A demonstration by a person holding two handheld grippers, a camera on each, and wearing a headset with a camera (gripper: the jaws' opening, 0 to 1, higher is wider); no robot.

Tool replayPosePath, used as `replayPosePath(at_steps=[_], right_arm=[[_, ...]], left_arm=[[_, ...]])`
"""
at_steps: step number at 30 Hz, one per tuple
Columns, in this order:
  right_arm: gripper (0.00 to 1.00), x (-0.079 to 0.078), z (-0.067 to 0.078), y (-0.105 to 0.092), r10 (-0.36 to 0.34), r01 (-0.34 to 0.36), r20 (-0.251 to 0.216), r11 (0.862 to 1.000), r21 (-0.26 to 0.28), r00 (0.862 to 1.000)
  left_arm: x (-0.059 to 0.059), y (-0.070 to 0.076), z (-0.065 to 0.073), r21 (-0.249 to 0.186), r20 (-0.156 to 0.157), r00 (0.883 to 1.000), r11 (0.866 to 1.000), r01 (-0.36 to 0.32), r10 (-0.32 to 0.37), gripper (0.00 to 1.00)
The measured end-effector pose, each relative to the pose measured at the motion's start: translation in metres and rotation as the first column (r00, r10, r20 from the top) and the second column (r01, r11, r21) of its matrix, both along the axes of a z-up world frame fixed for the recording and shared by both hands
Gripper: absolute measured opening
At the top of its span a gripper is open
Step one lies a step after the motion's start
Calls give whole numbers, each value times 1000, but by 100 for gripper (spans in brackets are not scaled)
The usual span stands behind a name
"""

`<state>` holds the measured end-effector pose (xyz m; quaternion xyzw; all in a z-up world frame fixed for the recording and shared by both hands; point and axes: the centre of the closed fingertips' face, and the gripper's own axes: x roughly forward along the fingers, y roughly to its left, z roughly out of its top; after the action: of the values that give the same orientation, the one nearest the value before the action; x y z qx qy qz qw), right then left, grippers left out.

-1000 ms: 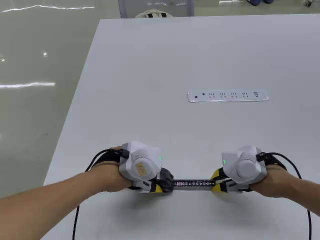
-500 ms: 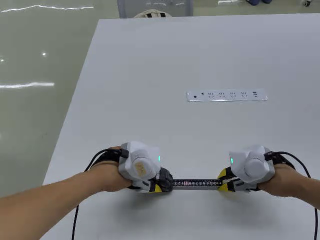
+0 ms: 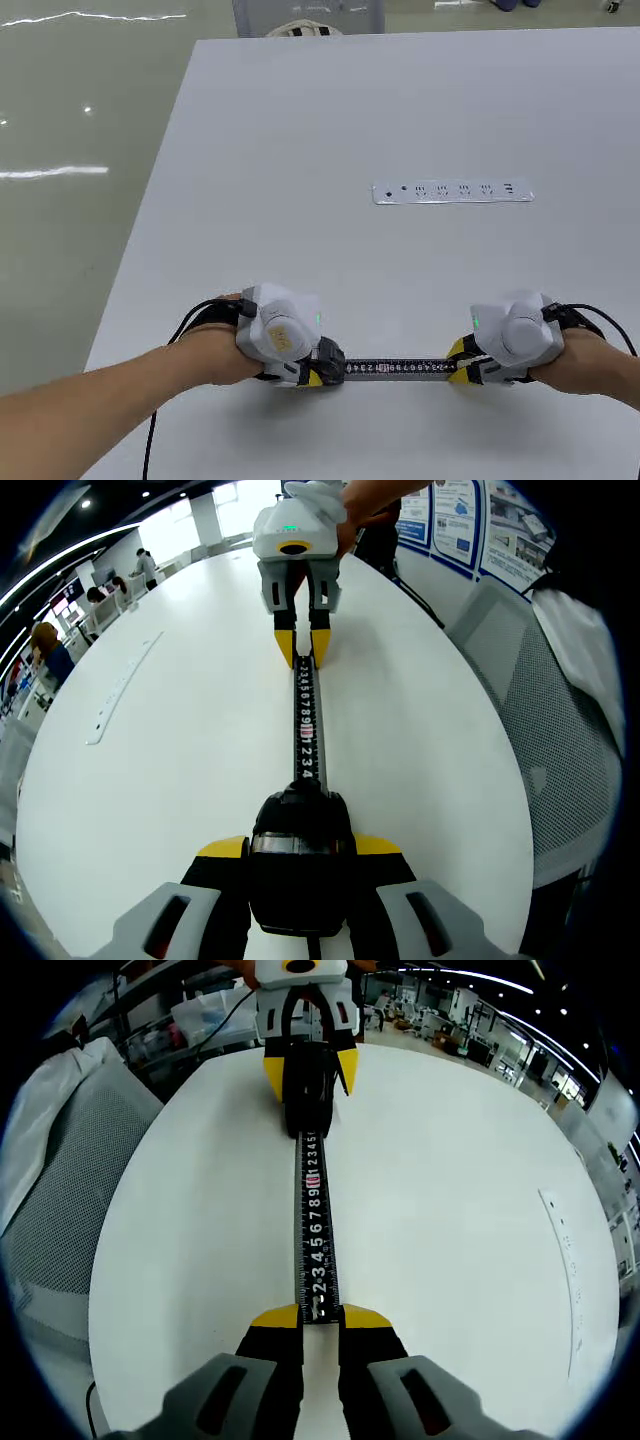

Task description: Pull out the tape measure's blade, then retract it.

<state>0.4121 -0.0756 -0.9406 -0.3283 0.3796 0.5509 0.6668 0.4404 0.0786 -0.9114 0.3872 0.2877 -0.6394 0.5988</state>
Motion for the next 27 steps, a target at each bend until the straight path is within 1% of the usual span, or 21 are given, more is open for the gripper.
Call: replayPosePath(at_steps=[1, 3, 4, 9, 13, 16, 17, 27], right_arm=[[11, 0, 0, 0, 0, 0, 0, 1000, 0, 1000], [11, -2, 1, -15, -7, 7, 2, 1000, -15, 1000], [11, -2, 1, -19, -6, 6, 4, 1000, -17, 1000], [11, -3, 1, -28, -19, 19, 5, 1000, -21, 1000], [11, -3, 1, -28, -20, 20, 6, 1000, -20, 1000], [11, -5, 2, -36, -33, 33, 1, 999, -27, 999], [11, -6, 2, -45, -41, 41, 1, 999, -28, 999], [11, -8, 1, -50, -55, 55, -4, 998, -25, 998]], left_arm=[[0, 0, 0, -2, 1, 1000, 1000, 1, -1, 34], [-1, 1, 0, 6, 2, 1000, 1000, 2, -2, 34], [-1, 1, -1, 9, 1, 1000, 1000, 1, -1, 34], [-1, 1, 0, 8, 1, 1000, 1000, 3, -3, 34], [-1, 1, 0, 8, 1, 1000, 1000, 3, -3, 34], [-1, 1, 0, 8, 0, 1000, 1000, 2, -2, 34], [-1, 1, 0, 9, 1, 1000, 1000, 3, -3, 34], [-2, 1, 0, 12, -1, 1000, 1000, 1, -1, 34]])
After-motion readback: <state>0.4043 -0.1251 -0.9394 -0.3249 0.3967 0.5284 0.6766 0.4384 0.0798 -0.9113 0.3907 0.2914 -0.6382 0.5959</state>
